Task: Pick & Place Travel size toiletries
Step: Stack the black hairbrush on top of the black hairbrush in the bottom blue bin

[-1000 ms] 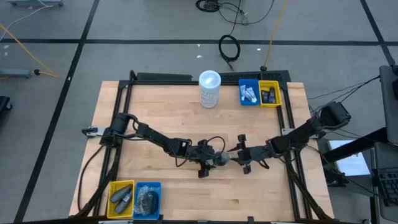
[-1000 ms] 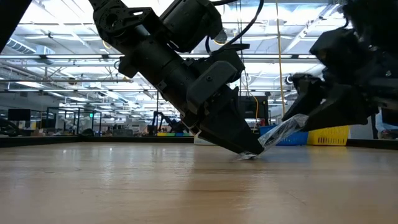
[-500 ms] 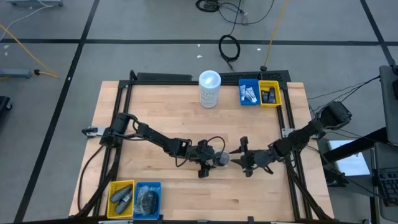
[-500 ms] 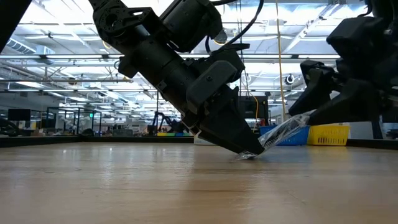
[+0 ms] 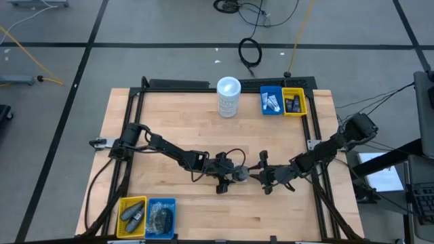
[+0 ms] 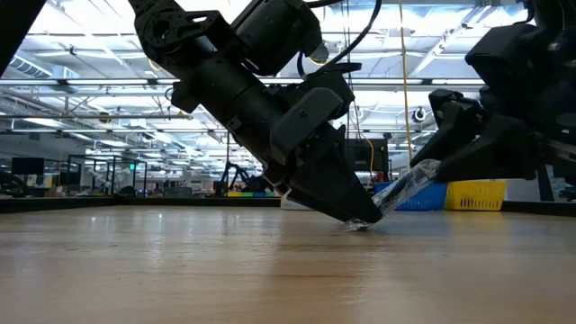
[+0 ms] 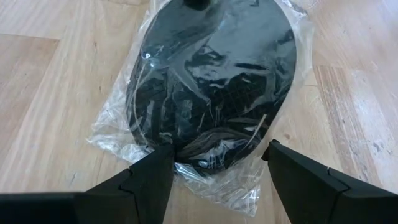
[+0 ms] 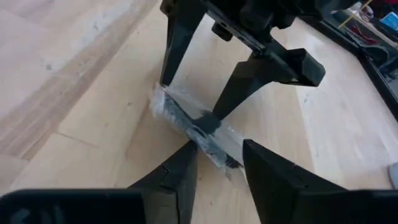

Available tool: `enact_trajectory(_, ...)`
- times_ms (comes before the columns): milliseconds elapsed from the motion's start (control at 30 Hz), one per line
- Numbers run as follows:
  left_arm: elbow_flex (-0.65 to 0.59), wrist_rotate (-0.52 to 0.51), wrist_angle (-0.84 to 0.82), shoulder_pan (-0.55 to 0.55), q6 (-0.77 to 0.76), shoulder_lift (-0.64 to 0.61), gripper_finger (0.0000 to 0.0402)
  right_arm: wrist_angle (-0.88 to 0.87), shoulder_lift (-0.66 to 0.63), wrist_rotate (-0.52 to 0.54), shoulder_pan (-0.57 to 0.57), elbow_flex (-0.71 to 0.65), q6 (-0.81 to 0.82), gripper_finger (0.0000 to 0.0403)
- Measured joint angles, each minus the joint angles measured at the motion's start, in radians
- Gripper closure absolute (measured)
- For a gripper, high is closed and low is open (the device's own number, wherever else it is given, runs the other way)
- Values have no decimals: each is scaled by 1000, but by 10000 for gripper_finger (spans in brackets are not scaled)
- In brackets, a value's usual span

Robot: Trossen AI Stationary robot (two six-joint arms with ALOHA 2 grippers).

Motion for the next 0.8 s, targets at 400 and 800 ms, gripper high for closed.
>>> enact_trajectory(400,0,-5,0,0,16,-3,147,-156,-1,18,-8,51,88,395)
enact_trajectory(800,-1,-227,-250,0,98,-228,147,-202,-137,88,-7,52,58,402)
